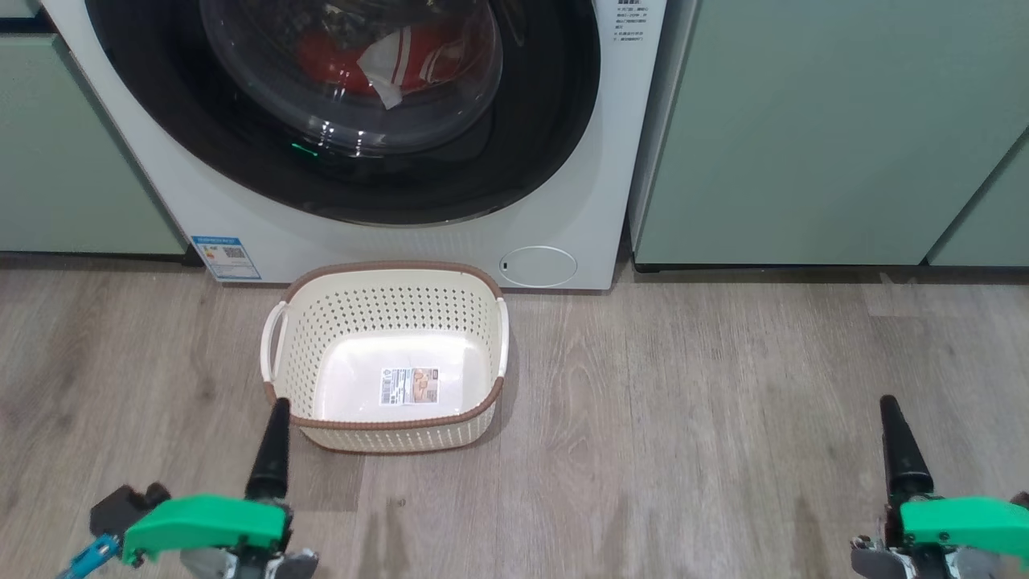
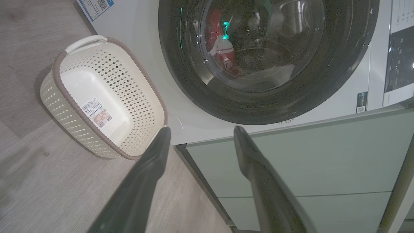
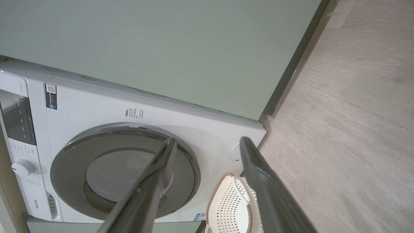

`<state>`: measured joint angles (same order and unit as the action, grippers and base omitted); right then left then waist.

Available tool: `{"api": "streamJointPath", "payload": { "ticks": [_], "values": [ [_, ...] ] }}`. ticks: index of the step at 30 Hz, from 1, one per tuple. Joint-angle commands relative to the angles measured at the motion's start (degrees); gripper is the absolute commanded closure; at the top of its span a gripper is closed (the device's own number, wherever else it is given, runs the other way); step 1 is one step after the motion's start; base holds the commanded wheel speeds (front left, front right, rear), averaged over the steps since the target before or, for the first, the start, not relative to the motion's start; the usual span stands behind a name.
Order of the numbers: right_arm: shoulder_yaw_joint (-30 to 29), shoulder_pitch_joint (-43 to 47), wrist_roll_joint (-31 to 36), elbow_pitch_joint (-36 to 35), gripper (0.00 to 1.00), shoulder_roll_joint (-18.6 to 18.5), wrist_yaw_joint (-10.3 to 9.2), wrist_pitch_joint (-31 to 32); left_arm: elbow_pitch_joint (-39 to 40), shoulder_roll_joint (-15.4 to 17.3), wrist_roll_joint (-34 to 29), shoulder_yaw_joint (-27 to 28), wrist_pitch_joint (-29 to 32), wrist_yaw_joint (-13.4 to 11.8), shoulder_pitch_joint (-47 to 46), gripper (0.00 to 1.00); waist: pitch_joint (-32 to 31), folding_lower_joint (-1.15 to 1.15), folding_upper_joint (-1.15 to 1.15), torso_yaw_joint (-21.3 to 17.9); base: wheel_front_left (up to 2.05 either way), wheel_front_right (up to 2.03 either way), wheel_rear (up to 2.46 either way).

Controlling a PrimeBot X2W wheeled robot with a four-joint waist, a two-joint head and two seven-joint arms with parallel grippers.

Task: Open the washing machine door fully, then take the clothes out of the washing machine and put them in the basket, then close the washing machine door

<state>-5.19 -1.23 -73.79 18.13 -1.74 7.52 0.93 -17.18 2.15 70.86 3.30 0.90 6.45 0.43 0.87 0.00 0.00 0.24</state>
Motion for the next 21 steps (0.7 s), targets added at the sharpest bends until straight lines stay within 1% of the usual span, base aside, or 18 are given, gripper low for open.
{"api": "streamJointPath", "payload": {
  "ticks": [1, 9, 13, 14, 21],
  "values": [
    [0.5, -3.1, 1.3, -2.3, 0.0, -0.3, -0.01, -0.6, 2.4, 0.4, -1.3, 0.5, -0.6, 0.0, -3.3, 0.0, 0.0, 0.0, 0.0, 0.0, 0.0, 0.0, 0.0],
    [1.3, -3.5, 10.3, -3.8, 0.0, -0.4, -0.01, -2.0, 4.0, 0.4, -10.2, -1.2, -1.9, -2.0, -3.8, 0.0, 0.2, 0.0, 0.0, 0.1, 0.0, 0.0, 0.0],
    [1.9, -3.7, 15.0, -4.4, 0.0, -0.4, -0.01, -2.6, 4.5, 1.0, -14.6, -2.6, -2.6, -3.5, -4.1, 0.0, 0.3, 0.0, 0.0, 0.1, 0.0, 0.0, 0.0],
    [1.9, -3.7, 15.0, -4.4, 0.0, -0.4, -0.01, -2.6, 4.5, 1.0, -14.6, -2.6, -2.6, -3.5, -4.1, 0.0, 0.3, 0.0, 0.0, 0.1, 0.0, 0.0, 0.0],
    [2.5, -4.0, 21.9, -5.2, 0.0, -0.5, -0.01, -3.8, 5.2, 2.6, -20.3, -5.4, -3.8, -7.2, -4.7, 0.0, 0.4, 0.0, 0.0, 0.2, 0.0, 0.0, 0.0]
  ]
}}
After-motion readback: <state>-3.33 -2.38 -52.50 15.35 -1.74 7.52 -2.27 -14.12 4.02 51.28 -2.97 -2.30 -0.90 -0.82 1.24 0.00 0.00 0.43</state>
